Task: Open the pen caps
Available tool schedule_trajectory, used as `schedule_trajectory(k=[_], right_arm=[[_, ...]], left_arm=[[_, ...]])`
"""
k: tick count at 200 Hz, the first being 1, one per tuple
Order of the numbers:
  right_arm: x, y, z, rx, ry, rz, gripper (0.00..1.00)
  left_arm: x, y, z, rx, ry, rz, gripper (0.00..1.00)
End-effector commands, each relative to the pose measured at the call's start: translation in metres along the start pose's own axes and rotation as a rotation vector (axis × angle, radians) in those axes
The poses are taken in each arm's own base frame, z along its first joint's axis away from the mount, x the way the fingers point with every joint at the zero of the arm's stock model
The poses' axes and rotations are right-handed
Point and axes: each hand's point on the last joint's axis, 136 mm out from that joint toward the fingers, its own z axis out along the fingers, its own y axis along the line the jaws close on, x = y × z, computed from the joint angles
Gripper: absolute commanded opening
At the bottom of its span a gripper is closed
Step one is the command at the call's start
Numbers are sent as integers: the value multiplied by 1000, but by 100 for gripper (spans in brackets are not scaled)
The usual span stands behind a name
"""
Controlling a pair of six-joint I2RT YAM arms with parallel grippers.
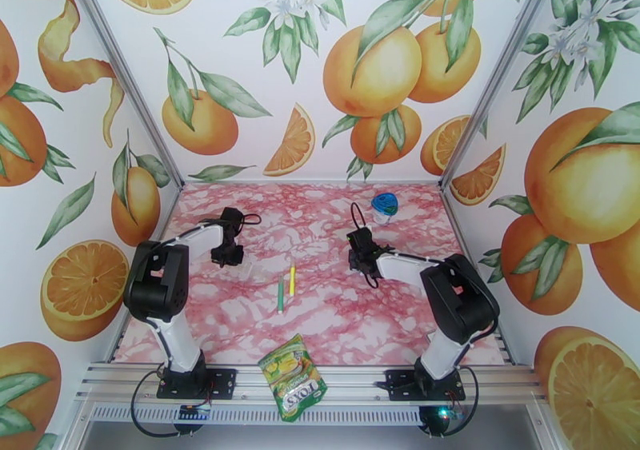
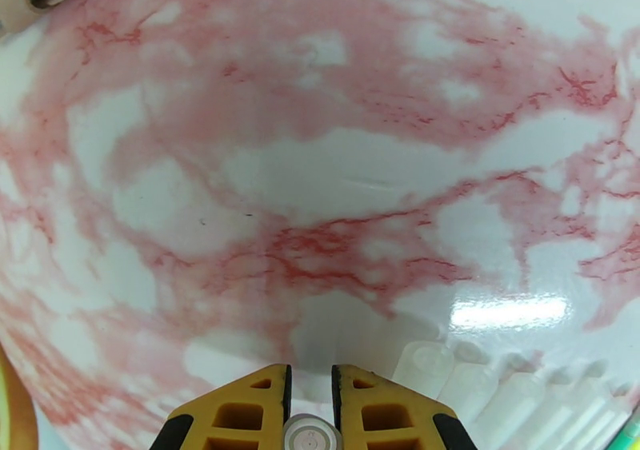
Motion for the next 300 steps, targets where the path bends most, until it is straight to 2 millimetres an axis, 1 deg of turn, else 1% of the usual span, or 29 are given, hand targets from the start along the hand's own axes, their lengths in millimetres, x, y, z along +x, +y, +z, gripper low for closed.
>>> schedule_trajectory(k=[1,75,105,153,184,219,250,262,273,300], right_arm=[[0,-8,3,51,12,6,4],[3,-12,1,68,19,-6,13],[1,-13,-3,63,16,-13,19],[-3,-17,-10,79,4,-42,25],[-4,-15,-14,70,-1,-59,28],[-8,-11,-22,62,-21,-86,29],[-13,-6,-30,79,-44,-130,28],[-14,-1,-33,80,-49,-153,27],[-14,8,-37,55,-55,-178,27],[-15,47,-51,-97,-68,-209,32]], left_arm=[[-6,-4,2,28,-17,-4,11],[-4,-4,1,32,-9,-6,22],[-3,-3,-1,32,-8,-7,26],[-4,-3,-4,33,-9,-9,29],[-4,-3,-6,34,-9,-14,29],[-8,1,-17,27,-30,-27,30],[-13,3,-30,30,-58,-40,31],[-16,3,-37,37,-75,-45,32],[-17,3,-42,47,-90,-48,33],[-21,0,-56,80,-125,-54,35]])
